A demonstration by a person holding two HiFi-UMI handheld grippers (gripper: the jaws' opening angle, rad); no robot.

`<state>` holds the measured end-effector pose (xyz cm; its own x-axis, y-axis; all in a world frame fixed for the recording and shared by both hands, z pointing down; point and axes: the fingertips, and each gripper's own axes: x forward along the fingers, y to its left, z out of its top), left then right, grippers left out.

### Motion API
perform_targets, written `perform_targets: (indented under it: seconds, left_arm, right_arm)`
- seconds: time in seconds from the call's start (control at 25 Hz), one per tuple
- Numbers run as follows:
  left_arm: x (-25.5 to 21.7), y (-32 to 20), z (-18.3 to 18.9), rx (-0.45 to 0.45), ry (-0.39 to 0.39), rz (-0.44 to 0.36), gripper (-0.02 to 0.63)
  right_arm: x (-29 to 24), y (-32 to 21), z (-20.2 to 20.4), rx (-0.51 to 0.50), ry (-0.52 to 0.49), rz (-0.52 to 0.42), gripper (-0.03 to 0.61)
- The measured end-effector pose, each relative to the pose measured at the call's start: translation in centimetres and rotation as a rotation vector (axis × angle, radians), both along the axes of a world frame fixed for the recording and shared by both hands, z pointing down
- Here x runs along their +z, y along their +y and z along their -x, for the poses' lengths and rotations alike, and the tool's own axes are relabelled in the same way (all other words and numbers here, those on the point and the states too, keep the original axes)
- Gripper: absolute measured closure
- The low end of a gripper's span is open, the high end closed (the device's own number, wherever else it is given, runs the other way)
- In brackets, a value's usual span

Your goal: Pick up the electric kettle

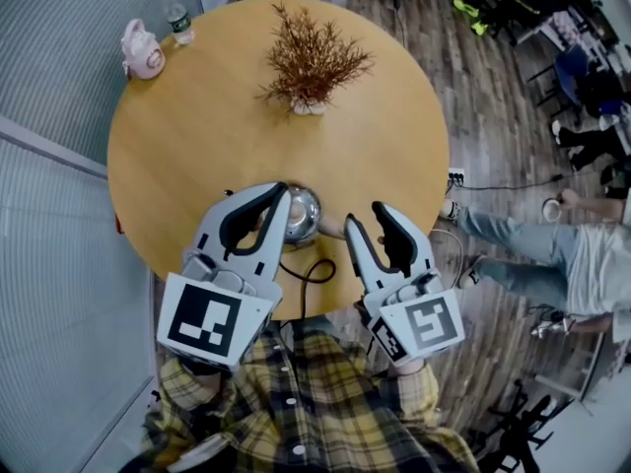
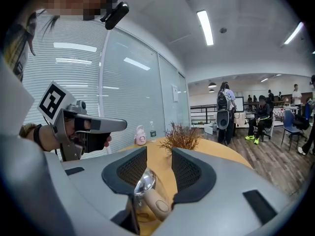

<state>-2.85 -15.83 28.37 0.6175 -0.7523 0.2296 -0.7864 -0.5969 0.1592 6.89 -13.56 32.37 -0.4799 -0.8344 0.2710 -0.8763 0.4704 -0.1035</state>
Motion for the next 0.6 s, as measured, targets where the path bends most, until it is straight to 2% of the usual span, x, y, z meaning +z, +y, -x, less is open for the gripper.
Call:
perform_targets:
  seconds: [0.32, 0.6]
  left_arm:
    - [2.0, -0.2, -0.3, 0.007, 0.003, 0.028, 0.611]
    - [3.9, -0.6, -0.4, 0.017, -0.002, 0.055, 0.612]
  right_arm:
    - [4.9, 2.0, -1.2, 0.039, -0.004, 0.071, 0.351]
    - [8.9, 2.7, -1.3, 0.062, 0.028, 0.094, 0.321]
